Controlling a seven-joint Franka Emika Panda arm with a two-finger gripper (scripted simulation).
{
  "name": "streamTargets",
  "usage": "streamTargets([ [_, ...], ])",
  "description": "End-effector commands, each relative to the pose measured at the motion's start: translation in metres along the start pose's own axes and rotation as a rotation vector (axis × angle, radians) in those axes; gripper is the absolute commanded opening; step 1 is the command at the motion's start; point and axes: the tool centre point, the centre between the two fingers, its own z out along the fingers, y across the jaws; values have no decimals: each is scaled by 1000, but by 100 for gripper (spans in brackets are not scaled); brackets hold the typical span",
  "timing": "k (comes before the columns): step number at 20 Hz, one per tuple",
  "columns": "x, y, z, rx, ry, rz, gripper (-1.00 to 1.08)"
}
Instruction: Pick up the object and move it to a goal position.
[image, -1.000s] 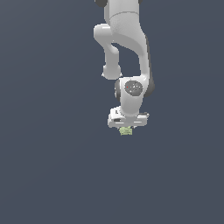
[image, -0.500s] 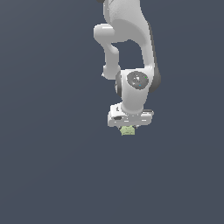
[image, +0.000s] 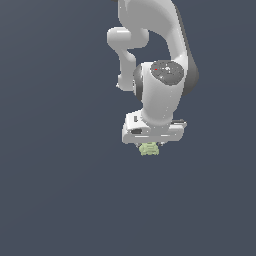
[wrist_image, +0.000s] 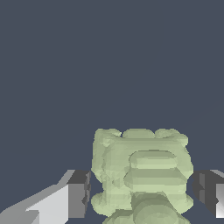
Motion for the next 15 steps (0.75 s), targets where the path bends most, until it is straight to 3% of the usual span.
streamTargets([
  [1,8,0,-15,0,-2,0,-100],
  [15,28,1,-44,0,-2,0,-100],
])
